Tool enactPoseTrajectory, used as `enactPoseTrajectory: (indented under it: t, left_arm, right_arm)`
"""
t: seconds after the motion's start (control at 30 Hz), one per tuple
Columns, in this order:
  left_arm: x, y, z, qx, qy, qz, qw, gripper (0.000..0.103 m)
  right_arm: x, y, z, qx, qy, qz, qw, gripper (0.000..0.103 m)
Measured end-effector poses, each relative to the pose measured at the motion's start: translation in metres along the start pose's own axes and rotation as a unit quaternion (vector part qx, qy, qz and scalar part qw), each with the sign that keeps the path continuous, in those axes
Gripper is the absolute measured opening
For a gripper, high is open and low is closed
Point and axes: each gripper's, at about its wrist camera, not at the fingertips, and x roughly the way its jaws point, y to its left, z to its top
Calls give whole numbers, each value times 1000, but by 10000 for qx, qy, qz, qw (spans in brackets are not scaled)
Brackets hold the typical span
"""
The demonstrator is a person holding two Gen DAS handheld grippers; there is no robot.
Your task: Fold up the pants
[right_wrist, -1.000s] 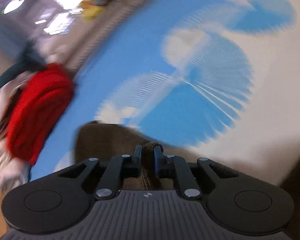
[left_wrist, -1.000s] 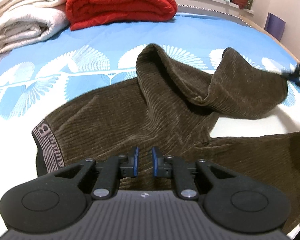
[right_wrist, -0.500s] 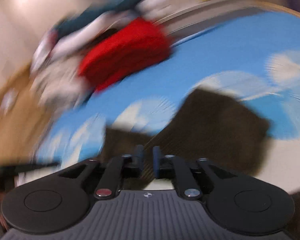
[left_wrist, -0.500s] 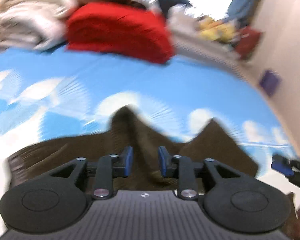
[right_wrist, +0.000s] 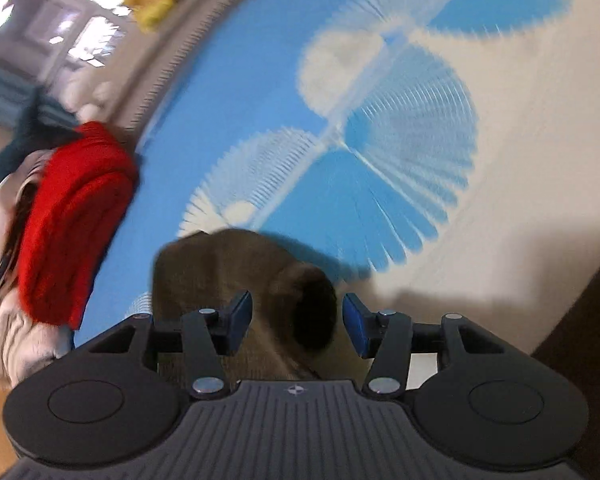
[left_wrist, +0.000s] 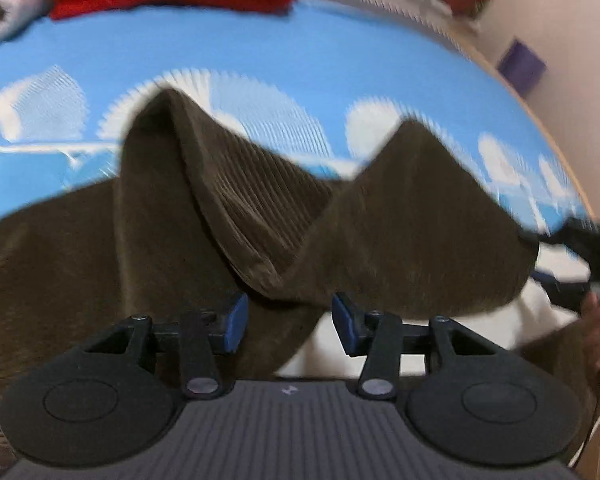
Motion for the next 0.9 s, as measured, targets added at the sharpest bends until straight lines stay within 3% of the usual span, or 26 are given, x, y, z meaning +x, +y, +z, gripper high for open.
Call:
enactPoseTrajectory:
  t: [0.3,0.33,0.4,0.43,0.47,0.53,0.57,0.63,0.67,0.73,0.77,0.83,0.9]
  left_arm:
    - [46,-20,-17,663,377,336,9965,50]
    - [49,-20,-18,689,410,374,9961,46]
    - [52,-19,-19,797,408,544,9945,26]
    - [53,-18,-19,837,390,558,9942,23]
    - [52,-17,-18,833,391,531,9943,14]
    - [49,-14,-17,801,358,505,9949,10]
    - [47,-12,-16,814,324,537,9947,9]
    - [43,-10,-17,848,260,656,9939,8]
    - [40,-8,-16,864,223,749,9932,8]
    - [35,-1,-15,891,177,936,9915,8]
    - [33,3,-15,889,186,958,9913,8]
    - [29,10,-17,912,272,876,9916,8]
    - [27,12,-21,1046,382,731,9911,8]
  right_arm:
    - [44,-12,12,947,138,499,9942,53]
    - [45,-14,14,1091,125,527,9926,53]
    - [45,-14,18,1192,96,570,9912,49]
    - [45,-12,19,1199,88,612,9909,41]
    - [45,-10,20,1203,82,676,9904,30]
    - [44,1,24,1134,45,926,9892,11]
    - [39,11,26,988,2,1185,9880,10]
    - [20,35,30,531,-282,1600,9853,9]
    - [4,45,32,330,-622,1801,9811,9]
    - [-38,51,34,237,-1732,2121,9615,8]
    - [-58,49,34,240,-2335,2038,9504,7]
    - [-88,40,33,262,-3381,954,9359,7]
    - [-87,25,40,285,-3447,-290,9378,7]
